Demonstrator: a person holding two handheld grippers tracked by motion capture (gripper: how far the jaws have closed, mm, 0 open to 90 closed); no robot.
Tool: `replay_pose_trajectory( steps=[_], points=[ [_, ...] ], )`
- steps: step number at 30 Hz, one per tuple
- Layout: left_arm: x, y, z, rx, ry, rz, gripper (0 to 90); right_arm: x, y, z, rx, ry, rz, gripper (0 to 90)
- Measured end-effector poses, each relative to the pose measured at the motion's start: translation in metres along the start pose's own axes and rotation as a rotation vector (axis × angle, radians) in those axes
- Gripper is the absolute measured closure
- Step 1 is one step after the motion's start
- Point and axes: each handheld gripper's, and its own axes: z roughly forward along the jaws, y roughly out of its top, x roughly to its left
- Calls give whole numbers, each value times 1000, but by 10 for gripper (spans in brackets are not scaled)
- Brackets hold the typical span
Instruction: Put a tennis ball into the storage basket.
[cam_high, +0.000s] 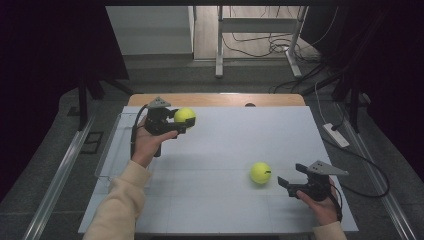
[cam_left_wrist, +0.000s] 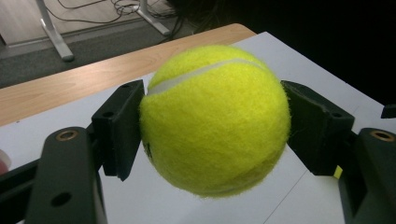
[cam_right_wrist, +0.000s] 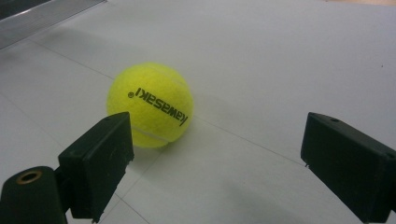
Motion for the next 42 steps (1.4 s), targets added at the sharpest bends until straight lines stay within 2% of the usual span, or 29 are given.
replay_pose_trajectory(
  steps=[25, 42],
  points=[
    [14, 1, -19, -28, 57, -17, 274, 0, 0, 0, 2, -1, -1, 92],
    [31, -2, -29, -31, 103, -43, 274, 1, 0, 0, 2, -1, -2, 92]
  ],
)
